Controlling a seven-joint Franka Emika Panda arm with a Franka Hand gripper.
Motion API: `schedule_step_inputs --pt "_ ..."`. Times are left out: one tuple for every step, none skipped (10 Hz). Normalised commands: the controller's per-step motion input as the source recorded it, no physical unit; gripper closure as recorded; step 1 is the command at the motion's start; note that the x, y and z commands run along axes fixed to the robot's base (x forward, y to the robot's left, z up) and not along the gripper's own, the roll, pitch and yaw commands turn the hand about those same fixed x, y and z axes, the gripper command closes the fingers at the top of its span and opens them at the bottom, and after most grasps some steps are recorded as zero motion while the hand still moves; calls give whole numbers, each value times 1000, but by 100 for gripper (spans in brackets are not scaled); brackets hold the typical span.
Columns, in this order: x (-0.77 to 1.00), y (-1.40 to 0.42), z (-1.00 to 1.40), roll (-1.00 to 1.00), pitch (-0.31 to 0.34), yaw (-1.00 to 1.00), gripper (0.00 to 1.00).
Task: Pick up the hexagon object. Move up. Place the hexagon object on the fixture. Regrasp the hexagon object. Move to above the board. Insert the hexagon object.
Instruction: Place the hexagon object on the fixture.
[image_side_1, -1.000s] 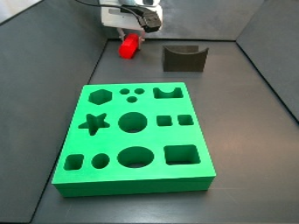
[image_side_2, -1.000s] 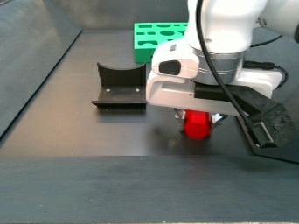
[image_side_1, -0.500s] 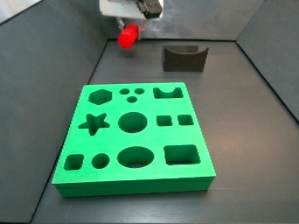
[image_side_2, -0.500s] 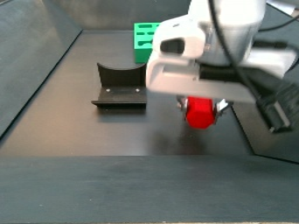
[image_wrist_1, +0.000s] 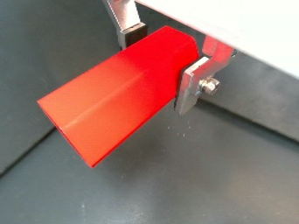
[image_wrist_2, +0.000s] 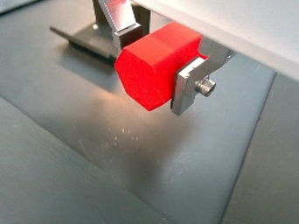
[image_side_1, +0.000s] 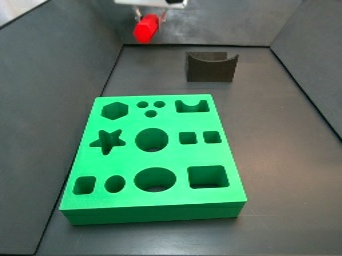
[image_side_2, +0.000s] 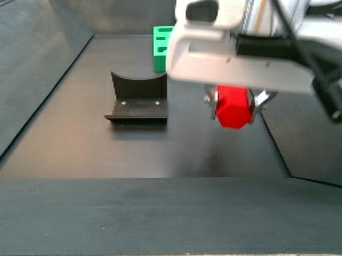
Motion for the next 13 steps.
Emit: schedule_step_inputs --pt "-14 3 1000 23 44 -6 100" --pt "-19 4 1000 34 51 -9 100" --pt "-23 4 1000 42 60 -9 100" --pt "-21 4 954 53 67 -7 100" --pt "-16 3 733 60 82 -4 100" --pt "-6 3 571 61 90 1 100" --pt "4 8 353 63 105 8 100" --pt "8 10 246 64 110 10 100" --pt "1000 -607 213 222 -73 682 100" --pt "1000 -605 198 217 -74 667 100" --pt "1000 -561 182 199 -33 453 100" --pt "1000 -516 166 145 -9 304 100" --pt "1000 -470 148 91 20 170 100"
